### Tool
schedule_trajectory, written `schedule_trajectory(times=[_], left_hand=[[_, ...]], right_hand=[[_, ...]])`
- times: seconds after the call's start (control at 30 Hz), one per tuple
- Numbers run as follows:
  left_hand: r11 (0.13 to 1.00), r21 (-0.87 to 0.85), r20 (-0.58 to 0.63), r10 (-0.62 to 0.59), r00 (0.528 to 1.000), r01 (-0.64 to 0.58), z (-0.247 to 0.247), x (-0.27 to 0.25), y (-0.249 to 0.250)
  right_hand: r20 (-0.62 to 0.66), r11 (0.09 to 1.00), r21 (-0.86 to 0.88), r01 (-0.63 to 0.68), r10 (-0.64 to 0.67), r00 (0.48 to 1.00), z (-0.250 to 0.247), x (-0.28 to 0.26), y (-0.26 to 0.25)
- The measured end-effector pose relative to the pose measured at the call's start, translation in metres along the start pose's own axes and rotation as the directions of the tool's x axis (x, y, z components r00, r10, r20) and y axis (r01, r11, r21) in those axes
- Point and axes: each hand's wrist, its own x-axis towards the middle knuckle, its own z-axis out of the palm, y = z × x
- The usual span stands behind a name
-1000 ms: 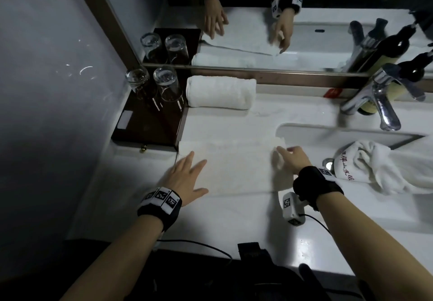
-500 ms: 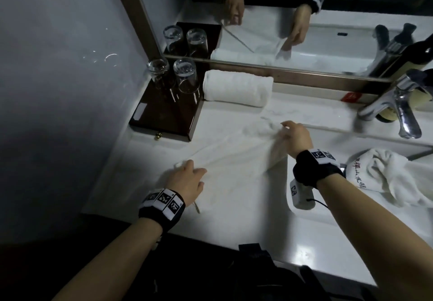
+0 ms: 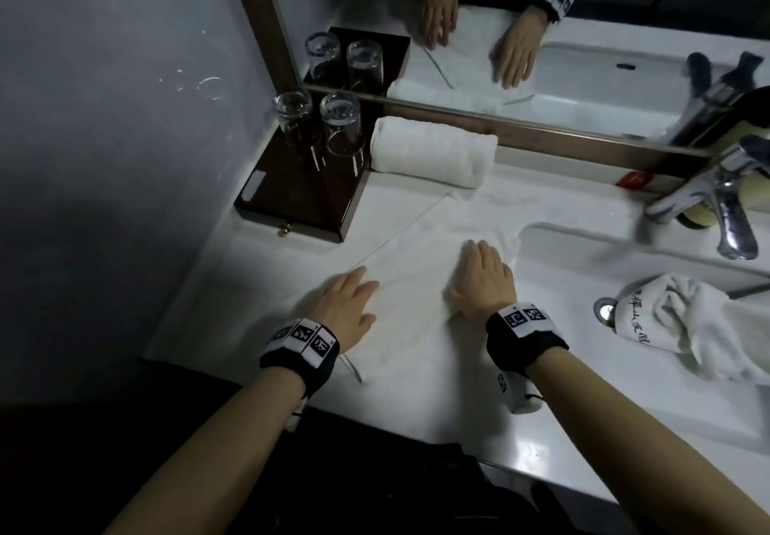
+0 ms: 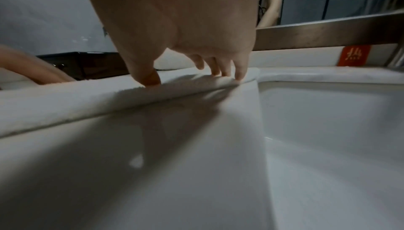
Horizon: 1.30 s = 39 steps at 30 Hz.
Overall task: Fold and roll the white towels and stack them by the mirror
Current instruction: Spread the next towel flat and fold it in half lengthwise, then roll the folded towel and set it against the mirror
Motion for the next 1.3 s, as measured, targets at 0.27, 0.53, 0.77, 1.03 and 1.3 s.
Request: schedule_trajectory(times=[0.27, 0.53, 0.77, 1.03, 1.3], left_hand=[[0.997, 0.061, 0.111, 0.039, 0.993, -0.046, -0.012, -0.014, 0.027], [0.993, -0.113, -0.013, 0.01, 1.0, -0.012, -0.027, 0.013, 0.031], [0.986, 0.096, 0.052, 0.13, 0.99, -0.134, -0.038, 0.058, 0.024], [0.932, 0.233, 0.161, 0.243, 0.957, -0.276, -0.057, 0.105, 0.04], [0.914, 0.262, 0.228, 0.253, 0.94, -0.31, -0.059, 0.15, 0.038]], right_hand=[[0.223, 0.958, -0.193, 0.212, -0.167, 0.96, -0.026, 0.037, 0.015], [0.071, 0.985, -0.136, 0.109, -0.1, 0.992, -0.004, 0.009, -0.019], [0.032, 0.996, -0.083, 0.009, -0.006, 0.999, -0.012, 0.0, 0.005], [0.163, 0.981, -0.192, 0.033, -0.001, 0.987, -0.038, 0.026, 0.014], [0.231, 0.972, -0.2, 0.126, -0.078, 0.97, -0.031, 0.059, 0.013]])
